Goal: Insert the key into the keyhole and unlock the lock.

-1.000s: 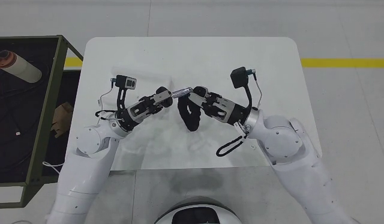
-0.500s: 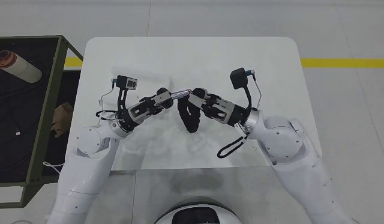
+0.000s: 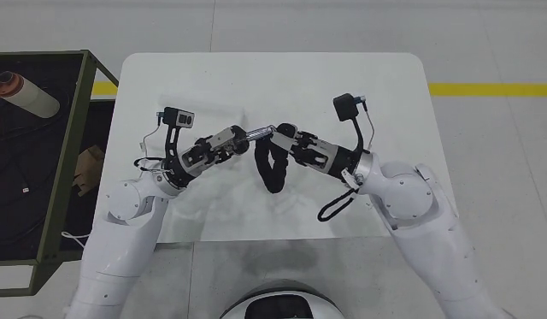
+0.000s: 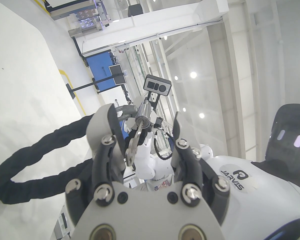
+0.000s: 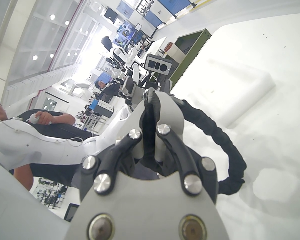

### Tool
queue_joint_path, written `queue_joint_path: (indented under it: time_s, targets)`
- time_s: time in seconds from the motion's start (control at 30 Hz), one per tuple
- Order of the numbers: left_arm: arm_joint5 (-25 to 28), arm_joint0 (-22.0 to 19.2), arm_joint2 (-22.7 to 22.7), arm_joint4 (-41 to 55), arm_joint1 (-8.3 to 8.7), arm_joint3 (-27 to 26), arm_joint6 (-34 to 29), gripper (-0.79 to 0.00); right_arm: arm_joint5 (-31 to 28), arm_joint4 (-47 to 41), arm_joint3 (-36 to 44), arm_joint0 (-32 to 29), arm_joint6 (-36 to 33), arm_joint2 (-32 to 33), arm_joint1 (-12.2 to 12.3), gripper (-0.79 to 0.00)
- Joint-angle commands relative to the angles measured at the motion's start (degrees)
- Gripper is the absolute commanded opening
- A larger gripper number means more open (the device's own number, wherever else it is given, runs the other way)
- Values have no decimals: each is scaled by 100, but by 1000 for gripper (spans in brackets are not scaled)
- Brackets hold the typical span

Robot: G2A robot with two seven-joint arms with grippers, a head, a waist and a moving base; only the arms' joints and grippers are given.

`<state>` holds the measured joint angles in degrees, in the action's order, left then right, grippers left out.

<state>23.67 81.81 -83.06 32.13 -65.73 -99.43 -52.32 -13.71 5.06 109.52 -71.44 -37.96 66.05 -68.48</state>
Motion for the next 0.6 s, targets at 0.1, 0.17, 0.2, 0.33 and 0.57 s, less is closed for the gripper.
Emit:
queue_joint_path:
  time_s: [0.1,0.17,0.2,0.33,0.57]
  targets:
    - [76,36,-117,305,10,15,-208,0,-65,-299,-62,-22,-62,177,14,-785]
    - [83,47,-178,409,19,31,-330,0,-85,-467,-78,-36,-123,277,25,-785]
    - [108,47,-216,410,25,41,-393,0,-90,-525,-83,-37,-163,336,33,-785]
    - [126,49,-301,432,41,129,-555,-151,-94,-779,-67,-74,-354,491,58,-785]
    - [186,-8,-296,286,53,182,-725,-480,-45,-977,-69,-46,-558,501,70,-785]
